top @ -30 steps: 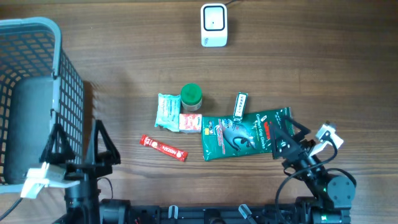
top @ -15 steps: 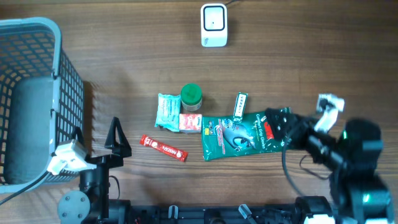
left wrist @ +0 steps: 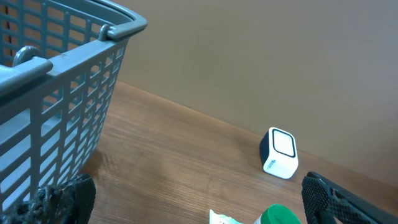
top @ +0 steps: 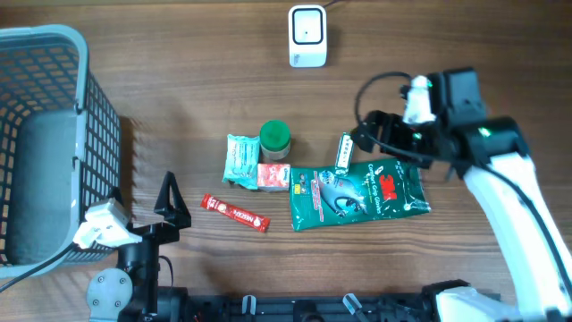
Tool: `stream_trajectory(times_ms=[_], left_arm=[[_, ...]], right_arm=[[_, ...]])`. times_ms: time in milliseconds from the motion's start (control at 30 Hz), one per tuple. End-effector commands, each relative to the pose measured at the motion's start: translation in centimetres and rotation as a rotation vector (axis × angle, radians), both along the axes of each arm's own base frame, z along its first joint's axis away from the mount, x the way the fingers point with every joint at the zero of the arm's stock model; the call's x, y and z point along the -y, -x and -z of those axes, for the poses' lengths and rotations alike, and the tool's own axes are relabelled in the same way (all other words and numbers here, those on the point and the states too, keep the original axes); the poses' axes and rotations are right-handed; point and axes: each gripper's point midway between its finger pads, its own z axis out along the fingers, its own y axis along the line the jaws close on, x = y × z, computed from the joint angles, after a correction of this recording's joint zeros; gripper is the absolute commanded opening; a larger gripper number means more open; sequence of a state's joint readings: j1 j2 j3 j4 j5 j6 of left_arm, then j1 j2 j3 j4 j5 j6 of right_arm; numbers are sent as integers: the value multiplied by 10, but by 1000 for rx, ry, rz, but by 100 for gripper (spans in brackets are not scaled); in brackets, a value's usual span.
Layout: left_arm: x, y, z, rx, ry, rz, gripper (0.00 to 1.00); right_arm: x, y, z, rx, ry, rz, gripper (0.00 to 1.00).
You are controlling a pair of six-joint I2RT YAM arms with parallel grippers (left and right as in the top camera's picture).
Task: Scan the item barcode
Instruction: 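Swing the right gripper over the green-lidded jar, then lower the right gripper around the green-lidded jar and close it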
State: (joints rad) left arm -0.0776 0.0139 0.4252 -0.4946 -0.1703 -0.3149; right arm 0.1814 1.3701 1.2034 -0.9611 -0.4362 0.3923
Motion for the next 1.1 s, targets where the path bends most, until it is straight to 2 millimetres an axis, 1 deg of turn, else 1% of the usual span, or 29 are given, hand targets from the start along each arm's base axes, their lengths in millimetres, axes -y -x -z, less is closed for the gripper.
stream_trajectory(times_ms=[0, 67, 200, 267, 300, 333, 500, 567, 600, 667, 800, 967, 1067], left_arm=[[0, 1, -1, 7, -16, 3, 100], [0, 1, -1, 7, -16, 3, 100], [0, 1, -1, 7, -15, 3, 100], [0, 1, -1, 7, -16, 3, 100], [0, 1, -1, 7, -16, 3, 100], [0, 1, -1, 7, -16, 3, 100], [0, 1, -1, 7, -16, 3, 100], [0, 1, -1, 7, -16, 3, 100], [0, 1, -1, 7, -16, 3, 100], [0, 1, -1, 7, -16, 3, 100], [0, 1, -1, 7, -16, 3, 100], [0, 1, -1, 7, -16, 3, 100], [0, 1, -1, 7, -16, 3, 100]], right_arm=[[-34, -9, -4, 94, -93, -228, 100], [-45, -17, -4, 160, -81, -293, 100], [-71, -35, 1, 302, 58, -353, 100], [-90, -38, 1, 374, 122, -421, 100], [-100, -43, 4, 398, 181, -446, 100], [-105, -46, 7, 404, 209, -463, 100], [-144, -66, 18, 370, 283, -590, 100], [-149, -72, 28, 332, 347, -641, 100], [-148, -77, 39, 307, 410, -672, 100], [-148, -80, 50, 291, 445, -709, 100], [-158, -74, 68, 276, 461, -789, 100], [-174, -63, 79, 272, 449, -856, 100], [-181, -62, 91, 264, 446, -871, 100]])
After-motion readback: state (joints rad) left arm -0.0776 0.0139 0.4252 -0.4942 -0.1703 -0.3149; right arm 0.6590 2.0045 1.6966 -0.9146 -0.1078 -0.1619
